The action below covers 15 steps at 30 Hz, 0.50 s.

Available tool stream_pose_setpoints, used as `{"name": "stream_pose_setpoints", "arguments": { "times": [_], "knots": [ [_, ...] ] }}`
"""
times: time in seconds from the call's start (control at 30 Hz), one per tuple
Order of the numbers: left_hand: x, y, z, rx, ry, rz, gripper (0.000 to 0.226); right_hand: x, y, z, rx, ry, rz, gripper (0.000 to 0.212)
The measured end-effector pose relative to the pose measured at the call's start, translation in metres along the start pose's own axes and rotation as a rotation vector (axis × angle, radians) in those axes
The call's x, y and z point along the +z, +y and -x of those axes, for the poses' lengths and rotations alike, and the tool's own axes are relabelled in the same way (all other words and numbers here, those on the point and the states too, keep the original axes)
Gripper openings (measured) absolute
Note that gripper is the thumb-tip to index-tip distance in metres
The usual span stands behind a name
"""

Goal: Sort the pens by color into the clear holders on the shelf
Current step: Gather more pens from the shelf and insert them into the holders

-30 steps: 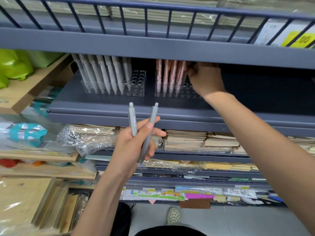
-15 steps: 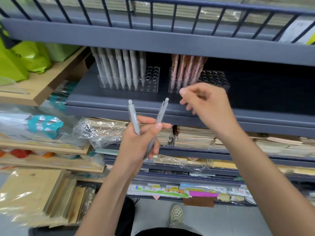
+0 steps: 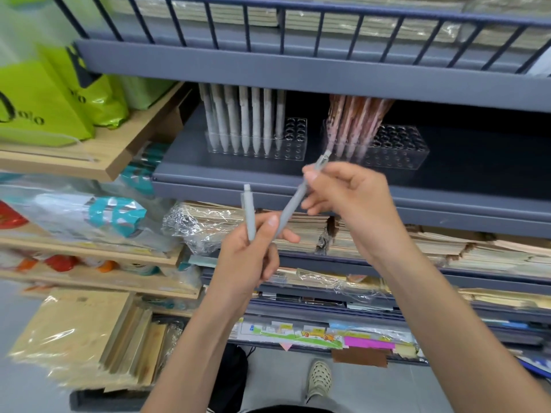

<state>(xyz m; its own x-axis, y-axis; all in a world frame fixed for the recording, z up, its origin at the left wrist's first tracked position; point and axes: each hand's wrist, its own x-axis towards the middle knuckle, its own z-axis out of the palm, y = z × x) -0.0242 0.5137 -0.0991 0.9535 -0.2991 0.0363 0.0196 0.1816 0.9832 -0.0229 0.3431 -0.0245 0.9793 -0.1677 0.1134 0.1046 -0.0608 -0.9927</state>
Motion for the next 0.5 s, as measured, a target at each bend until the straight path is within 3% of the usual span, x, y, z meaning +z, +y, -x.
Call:
{"name": "stream_pose_setpoints", "arguments": {
  "times": [0.1,0.3,0.5],
  "knots": [
    [-0.006,0.002,0.0,0.014,0.01,-0.002,0.032,0.006,0.002,0.001,0.037,-0.097,0.07,0.009],
    [-0.019,0.005,0.001,-0.051,0.086,0.242,0.034,-0.002,-0.02,-0.03,-0.102,0.204,-0.042,0.012],
    [-0.029,0.005,0.002,-0.068,0.147,0.255,0.017,0.006,-0.018,-0.076,-0.234,0.27,0.104,0.01]
  ]
}}
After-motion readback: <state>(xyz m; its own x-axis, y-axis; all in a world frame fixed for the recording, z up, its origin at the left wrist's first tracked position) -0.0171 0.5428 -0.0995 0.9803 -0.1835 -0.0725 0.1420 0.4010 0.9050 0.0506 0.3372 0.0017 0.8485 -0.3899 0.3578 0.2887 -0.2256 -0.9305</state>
